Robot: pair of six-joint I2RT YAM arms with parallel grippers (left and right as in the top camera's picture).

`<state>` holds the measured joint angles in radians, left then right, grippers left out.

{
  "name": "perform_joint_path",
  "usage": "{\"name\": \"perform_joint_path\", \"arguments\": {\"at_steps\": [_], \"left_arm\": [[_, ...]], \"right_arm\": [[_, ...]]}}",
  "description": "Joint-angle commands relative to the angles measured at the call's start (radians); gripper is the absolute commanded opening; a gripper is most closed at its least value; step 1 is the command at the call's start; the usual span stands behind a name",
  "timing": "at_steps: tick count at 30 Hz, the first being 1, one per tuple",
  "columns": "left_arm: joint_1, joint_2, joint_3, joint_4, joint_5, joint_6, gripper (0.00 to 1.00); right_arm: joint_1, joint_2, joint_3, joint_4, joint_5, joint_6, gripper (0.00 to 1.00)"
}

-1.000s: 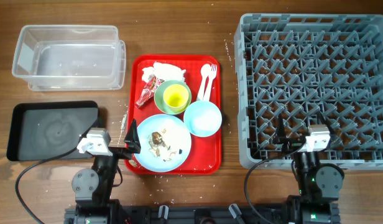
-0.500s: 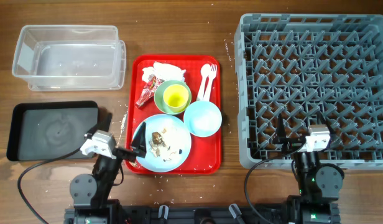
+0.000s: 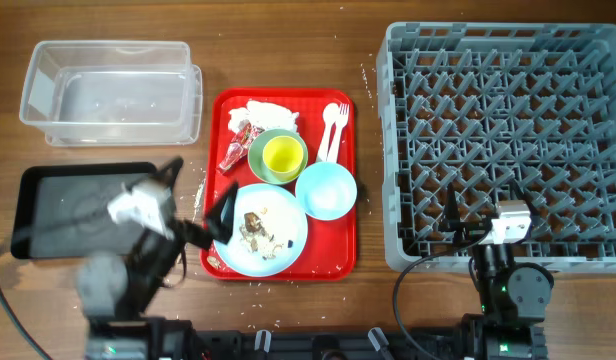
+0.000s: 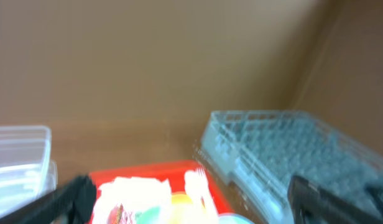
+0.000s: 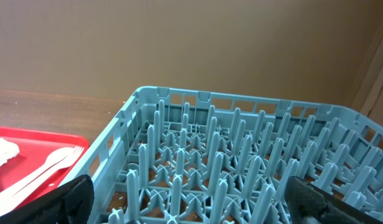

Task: Sort waste into correct bins and load items into the dishwasher rack
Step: 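Reach the left gripper to the white tissue on the red tray and grasp it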

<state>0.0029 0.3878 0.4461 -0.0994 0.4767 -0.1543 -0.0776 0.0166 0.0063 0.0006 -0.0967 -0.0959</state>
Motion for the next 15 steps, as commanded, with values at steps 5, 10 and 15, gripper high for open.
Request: {"name": "perform_joint_path", "arguments": {"at_steps": [5, 10, 15], "left_arm": [[-0.011, 0.830, 0.894, -0.824, 0.021, 0.112, 1.00], [-0.029, 1.094, 1.073, -0.838, 0.201, 0.036, 1.00], [-0.162, 1.204, 1.105, -0.885, -0.333, -0.143, 0.99]], "right_arm": [[-0.005, -0.007, -0.001, 0.004, 0.010, -0.009, 1.00], [-0.005, -0.007, -0.001, 0.004, 0.010, -0.009, 1.00], [-0.005, -0.007, -0.001, 0.004, 0.010, -0.009, 1.00]]}}
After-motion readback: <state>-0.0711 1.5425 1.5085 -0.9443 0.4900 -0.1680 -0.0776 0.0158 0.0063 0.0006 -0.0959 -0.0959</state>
